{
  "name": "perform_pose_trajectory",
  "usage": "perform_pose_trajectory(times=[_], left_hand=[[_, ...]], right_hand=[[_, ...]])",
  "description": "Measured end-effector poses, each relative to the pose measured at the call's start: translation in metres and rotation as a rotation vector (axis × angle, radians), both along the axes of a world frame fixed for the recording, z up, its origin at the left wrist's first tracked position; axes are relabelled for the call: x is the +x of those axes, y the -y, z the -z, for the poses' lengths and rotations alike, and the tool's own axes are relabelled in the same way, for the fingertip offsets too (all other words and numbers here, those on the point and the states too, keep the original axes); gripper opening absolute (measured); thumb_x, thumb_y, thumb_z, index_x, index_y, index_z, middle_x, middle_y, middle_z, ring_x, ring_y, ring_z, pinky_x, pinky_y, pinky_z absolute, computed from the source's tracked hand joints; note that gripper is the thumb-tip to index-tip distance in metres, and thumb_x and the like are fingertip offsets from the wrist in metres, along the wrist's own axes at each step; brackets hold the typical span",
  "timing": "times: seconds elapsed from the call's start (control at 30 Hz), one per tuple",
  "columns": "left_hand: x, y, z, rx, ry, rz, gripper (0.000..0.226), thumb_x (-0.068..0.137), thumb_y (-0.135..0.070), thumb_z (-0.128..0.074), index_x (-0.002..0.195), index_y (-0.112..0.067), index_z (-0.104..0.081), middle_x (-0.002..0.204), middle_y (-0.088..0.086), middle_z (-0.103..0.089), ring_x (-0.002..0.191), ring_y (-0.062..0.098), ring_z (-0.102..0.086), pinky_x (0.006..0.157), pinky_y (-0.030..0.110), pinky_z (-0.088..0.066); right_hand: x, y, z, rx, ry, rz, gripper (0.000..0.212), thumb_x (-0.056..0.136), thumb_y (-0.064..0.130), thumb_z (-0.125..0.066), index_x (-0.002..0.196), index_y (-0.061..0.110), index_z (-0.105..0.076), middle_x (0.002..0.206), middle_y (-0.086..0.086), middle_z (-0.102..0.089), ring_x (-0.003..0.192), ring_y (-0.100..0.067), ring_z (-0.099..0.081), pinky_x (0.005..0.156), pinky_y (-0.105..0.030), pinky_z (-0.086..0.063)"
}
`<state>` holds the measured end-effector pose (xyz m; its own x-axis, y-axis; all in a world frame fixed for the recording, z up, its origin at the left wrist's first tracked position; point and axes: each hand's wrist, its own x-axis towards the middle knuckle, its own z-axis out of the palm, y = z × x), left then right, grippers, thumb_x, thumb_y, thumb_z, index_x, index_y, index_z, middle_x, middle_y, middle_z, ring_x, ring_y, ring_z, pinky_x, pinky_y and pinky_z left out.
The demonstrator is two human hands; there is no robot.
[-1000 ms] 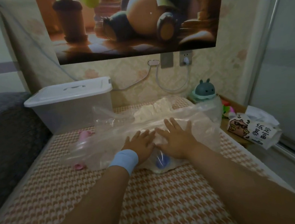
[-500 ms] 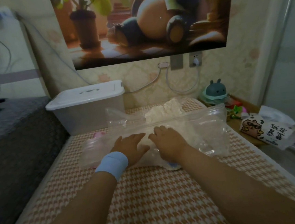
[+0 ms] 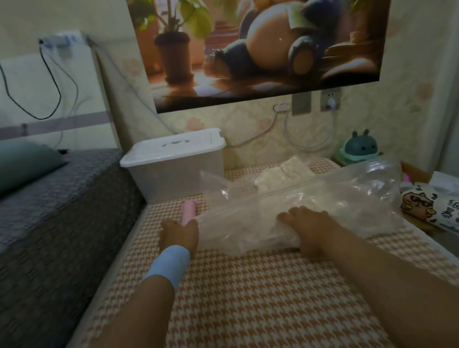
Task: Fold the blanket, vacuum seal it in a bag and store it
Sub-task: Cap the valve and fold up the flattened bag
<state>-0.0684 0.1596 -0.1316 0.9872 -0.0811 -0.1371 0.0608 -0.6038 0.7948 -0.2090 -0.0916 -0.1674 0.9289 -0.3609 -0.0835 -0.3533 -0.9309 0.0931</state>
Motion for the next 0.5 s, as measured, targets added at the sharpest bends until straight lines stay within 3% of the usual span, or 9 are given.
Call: perform_pose_trajectory(times=[0.03,0.1,0.2,0.3,0.37,0.43,0.5], left_hand=[[-0.002,-0.001,-0.001,-0.129,-0.108,0.057,0.056,0.090,-0.035,-0.054,0.135,-0.006,-0.039,0.125,0.017,-0.051,0.098,0.033,-0.056,0.079,0.034,-0.049],[-0.014,-0.001,-0.004,-0.187,-0.243,0.246,0.046,0.091,-0.030,-0.057,0.130,-0.006,-0.046,0.114,0.014,-0.057,0.081,0.023,-0.058,0.064,0.027,-0.045],[-0.010,-0.006,0.002,-0.318,-0.285,0.347,0.057,0.085,-0.013,-0.069,0.135,-0.013,-0.042,0.118,0.015,-0.058,0.085,0.024,-0.066,0.071,0.033,-0.052],[0.000,-0.007,0.003,-0.379,-0.005,0.272,0.055,0.080,-0.014,-0.074,0.130,-0.018,-0.051,0.114,0.011,-0.062,0.086,0.022,-0.064,0.080,0.035,-0.056],[0.003,-0.005,-0.001,-0.437,0.156,0.206,0.045,0.081,-0.019,-0.074,0.122,-0.023,-0.058,0.110,0.007,-0.065,0.086,0.020,-0.063,0.072,0.028,-0.054],[0.004,-0.003,-0.003,-0.486,0.150,0.238,0.047,0.082,-0.027,-0.074,0.124,-0.026,-0.055,0.111,0.002,-0.064,0.090,0.018,-0.062,0.070,0.025,-0.051],[0.003,-0.002,0.002,-0.386,0.111,0.339,0.055,0.083,-0.028,-0.073,0.131,-0.026,-0.048,0.113,-0.003,-0.055,0.094,0.019,-0.060,0.079,0.031,-0.052]], right_hand=[[-0.003,-0.001,-0.003,-0.016,0.004,0.006,0.085,0.078,0.047,-0.070,0.147,0.039,-0.020,0.149,-0.002,-0.031,0.135,-0.026,-0.036,0.110,-0.057,-0.032],[-0.006,-0.002,-0.004,-0.087,0.015,0.003,0.087,0.081,0.058,-0.063,0.151,0.037,-0.016,0.156,-0.007,-0.025,0.142,-0.029,-0.029,0.117,-0.059,-0.018],[-0.001,-0.020,-0.004,-0.038,0.080,-0.099,0.093,0.084,0.067,-0.052,0.155,0.043,0.003,0.166,-0.004,0.005,0.153,-0.025,0.005,0.117,-0.064,0.006],[0.013,-0.044,-0.005,0.159,0.110,-0.186,0.097,0.082,0.059,-0.062,0.150,0.052,0.007,0.166,0.005,0.001,0.152,-0.020,-0.003,0.119,-0.063,-0.004],[0.022,-0.050,-0.001,0.261,0.142,-0.141,0.093,0.087,0.052,-0.064,0.150,0.054,0.005,0.164,0.009,-0.013,0.150,-0.019,-0.019,0.118,-0.061,-0.015],[0.029,-0.049,0.002,0.318,0.184,-0.097,0.083,0.095,0.047,-0.056,0.151,0.052,0.005,0.163,0.007,-0.023,0.146,-0.020,-0.029,0.118,-0.057,-0.019],[0.030,-0.046,0.001,0.352,0.230,-0.072,0.078,0.099,0.048,-0.049,0.153,0.048,0.007,0.159,0.000,-0.034,0.140,-0.024,-0.041,0.116,-0.052,-0.029]])
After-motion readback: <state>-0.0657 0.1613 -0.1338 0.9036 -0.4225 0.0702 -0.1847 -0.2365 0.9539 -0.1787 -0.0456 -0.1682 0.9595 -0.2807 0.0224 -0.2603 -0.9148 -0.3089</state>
